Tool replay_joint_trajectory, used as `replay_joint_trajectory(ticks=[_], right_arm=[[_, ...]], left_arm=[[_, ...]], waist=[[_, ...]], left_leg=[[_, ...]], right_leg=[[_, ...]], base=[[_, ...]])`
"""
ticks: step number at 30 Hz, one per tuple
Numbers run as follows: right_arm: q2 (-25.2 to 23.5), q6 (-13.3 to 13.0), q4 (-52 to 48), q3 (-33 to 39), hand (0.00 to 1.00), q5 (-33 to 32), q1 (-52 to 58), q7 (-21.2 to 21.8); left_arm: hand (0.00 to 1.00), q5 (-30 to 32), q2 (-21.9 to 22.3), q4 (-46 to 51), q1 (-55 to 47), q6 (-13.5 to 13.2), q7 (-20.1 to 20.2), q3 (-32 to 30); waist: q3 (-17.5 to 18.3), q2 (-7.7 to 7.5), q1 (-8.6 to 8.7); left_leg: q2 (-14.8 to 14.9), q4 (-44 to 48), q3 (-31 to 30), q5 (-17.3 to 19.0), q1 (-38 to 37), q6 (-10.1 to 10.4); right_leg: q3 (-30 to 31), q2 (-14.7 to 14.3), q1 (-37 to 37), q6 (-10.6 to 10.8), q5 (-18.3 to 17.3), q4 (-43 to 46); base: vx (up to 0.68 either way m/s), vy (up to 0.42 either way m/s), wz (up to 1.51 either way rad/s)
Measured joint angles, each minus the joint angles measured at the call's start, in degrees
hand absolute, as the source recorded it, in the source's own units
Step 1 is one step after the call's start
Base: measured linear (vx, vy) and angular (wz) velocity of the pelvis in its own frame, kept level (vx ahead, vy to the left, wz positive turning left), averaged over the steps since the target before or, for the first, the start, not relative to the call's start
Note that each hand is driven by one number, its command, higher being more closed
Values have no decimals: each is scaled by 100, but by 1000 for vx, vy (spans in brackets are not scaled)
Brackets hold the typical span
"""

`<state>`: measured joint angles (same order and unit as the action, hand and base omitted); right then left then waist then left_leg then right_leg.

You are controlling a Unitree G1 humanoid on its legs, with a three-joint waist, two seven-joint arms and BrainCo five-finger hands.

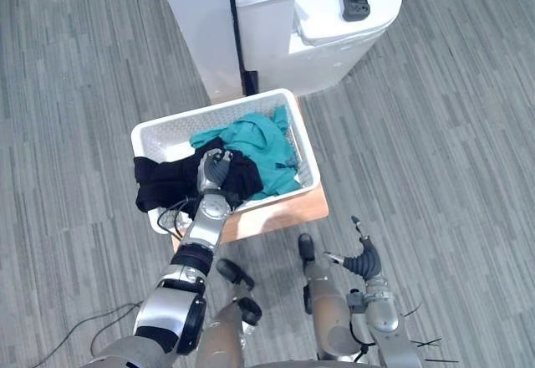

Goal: Tidy the bed and pick cloth on bed and put in laundry

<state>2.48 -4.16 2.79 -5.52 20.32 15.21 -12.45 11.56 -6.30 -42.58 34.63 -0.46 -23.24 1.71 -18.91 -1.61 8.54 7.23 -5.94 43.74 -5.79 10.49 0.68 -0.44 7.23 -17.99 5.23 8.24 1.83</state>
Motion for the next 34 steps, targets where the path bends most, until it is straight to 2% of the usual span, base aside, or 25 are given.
replay_joint_trajectory(ticks=[4,7,9,11,15,19,21,23,28,32,34], right_arm=[[-3,0,9,11,0,0,35,11],[4,2,219,32,0,3,39,29],[33,26,727,183,0,6,12,54],[37,71,1051,360,0,7,8,132],[66,102,1537,658,0,8,-3,156],[17,196,2177,916,0,5,-139,161],[23,259,2487,1127,0,4,-214,155],[18,296,2799,1298,0,0,-337,149],[-62,387,3596,1721,0,-10,-431,142],[-150,455,3986,1983,0,-70,-532,140],[-151,461,4168,2108,0,-97,-540,137]], left_arm=[[0,-158,10,776,-550,-187,-50,2],[0,-266,-6,1464,-1216,-324,-41,-5],[0,-387,-4,1881,-1802,-335,72,-28],[0,-447,14,2161,-2216,-373,186,-121],[0,-631,6,2307,-2688,-448,364,-367],[0,-811,1,2279,-3086,-513,444,-627],[0,-1084,53,2146,-3330,-526,445,-793],[0,-1176,85,1813,-3658,-563,453,-1038],[0,-1453,422,78,-4276,-481,691,-1940],[0,-1492,612,-761,-4651,-352,802,-2437],[0,-1492,672,-924,-4754,-290,833,-2492]], waist=[[-3,5,-16],[1,12,-49],[17,60,-169],[36,95,-162],[240,190,-167],[354,205,-215],[459,233,-315],[550,247,-342],[767,254,-638],[863,206,-673],[927,199,-769]], left_leg=[[-5,0,-167,7,-238,3],[-87,0,-361,3,-359,4],[-94,-2,-462,-12,-486,24],[-101,-2,-566,-13,-597,23],[-149,-2,-731,-15,-672,18],[-160,-2,-935,-34,-853,-9],[-160,-2,-995,-28,-884,-1],[-165,-3,-1052,-16,-952,16],[-156,-4,-1133,7,-1187,43],[-164,-5,-1216,64,-1342,108],[-166,-5,-1218,72,-1357,113]], right_leg=[[-129,14,334,11,-49,2],[-245,100,569,-6,-312,-3],[-286,100,741,9,-420,-6],[-366,105,904,9,-462,-10],[-498,114,1112,23,-483,-99],[-708,122,1416,22,-570,-105],[-750,121,1481,-10,-622,-106],[-806,123,1585,-20,-668,-106],[-926,125,1884,7,-805,-111],[-1041,143,2059,25,-929,-97],[-1045,144,2077,27,-943,-99]], base=[[55,-10,25],[41,-40,31],[27,-45,18],[30,-33,22],[32,-17,19],[22,-8,25],[21,-6,18],[33,-2,15],[39,-1,11],[19,8,15],[13,4,4]])
